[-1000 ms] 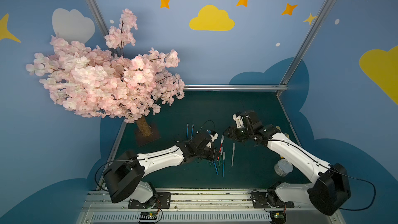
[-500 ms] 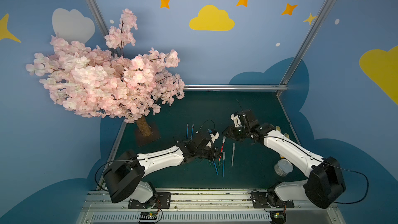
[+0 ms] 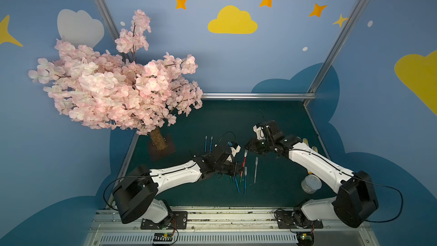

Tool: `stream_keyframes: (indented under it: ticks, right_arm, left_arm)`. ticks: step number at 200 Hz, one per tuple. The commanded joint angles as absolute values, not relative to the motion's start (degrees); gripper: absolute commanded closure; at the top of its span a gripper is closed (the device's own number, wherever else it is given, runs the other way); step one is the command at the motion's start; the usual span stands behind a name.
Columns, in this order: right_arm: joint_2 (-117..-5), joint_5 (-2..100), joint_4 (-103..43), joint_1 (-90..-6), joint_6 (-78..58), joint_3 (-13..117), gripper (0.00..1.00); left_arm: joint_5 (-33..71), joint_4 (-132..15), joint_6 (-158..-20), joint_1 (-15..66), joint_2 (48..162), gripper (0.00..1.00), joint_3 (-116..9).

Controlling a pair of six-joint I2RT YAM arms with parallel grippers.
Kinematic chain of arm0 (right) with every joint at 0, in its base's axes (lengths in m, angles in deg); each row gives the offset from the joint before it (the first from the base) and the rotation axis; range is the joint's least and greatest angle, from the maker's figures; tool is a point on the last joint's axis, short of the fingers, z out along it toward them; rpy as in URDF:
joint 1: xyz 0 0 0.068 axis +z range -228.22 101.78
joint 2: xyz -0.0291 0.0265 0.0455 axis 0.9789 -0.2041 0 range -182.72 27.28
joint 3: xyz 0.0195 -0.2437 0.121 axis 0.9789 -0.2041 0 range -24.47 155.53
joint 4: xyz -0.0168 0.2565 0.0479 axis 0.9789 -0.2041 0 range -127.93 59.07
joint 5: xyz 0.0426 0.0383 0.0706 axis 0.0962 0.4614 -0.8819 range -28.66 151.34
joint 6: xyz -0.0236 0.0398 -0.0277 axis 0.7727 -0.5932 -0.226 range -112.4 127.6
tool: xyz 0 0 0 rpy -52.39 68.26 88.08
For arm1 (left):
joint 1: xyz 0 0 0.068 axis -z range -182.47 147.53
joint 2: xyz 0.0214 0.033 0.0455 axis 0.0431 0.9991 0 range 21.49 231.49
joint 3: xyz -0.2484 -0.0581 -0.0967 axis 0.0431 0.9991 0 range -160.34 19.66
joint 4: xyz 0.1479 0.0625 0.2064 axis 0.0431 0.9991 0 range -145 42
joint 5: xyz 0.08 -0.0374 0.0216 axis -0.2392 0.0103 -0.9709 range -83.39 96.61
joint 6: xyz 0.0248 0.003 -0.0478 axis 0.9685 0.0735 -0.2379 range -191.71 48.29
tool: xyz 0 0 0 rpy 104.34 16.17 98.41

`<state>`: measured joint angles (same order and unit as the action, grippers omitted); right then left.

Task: Remove protective caps from carving knives
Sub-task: Remove the protective sleeve from the carving knife.

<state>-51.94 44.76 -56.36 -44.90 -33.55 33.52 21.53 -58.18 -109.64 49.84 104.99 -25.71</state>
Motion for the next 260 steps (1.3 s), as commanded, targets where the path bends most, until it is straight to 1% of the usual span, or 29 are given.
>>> stream_keyframes:
  ticks: [1,78,149,203,242,246,260]
  right_arm:
    - [-52.68,44.9,-55.58,-45.01,-33.25,35.46,0.83]
    - [-52.18,45.67,-54.67,-45.86,-33.31,35.55,0.88]
    - [-51.3,45.74,-54.73,-49.39,-32.5,36.78,0.9]
    - [-51.91,45.86,-57.96,-53.46,-28.53,38.88,0.9]
    - [-53.83,48.52,-63.24,-56.6,-24.81,40.59,0.9]
    - [-53.93,48.71,-63.64,-56.86,-24.59,40.71,0.9]
    - [-55.2,49.74,-65.49,-58.1,-23.59,41.53,0.9]
  left_arm:
    - [22.35,-59.04,-109.83,50.12,103.58,0.93,-25.16]
    - [22.78,-58.66,-109.67,50.35,103.88,0.93,-25.52]
    - [22.57,-57.73,-109.24,50.95,103.98,0.93,-25.47]
    - [21.54,-56.97,-109.33,51.03,102.83,0.93,-24.69]
    - [20.33,-55.03,-108.56,50.87,100.98,0.93,-24.33]
    - [18.64,-54.93,-108.46,50.81,100.86,0.93,-24.37]
    - [17.83,-54.26,-108.3,50.7,100.58,0.93,-24.2]
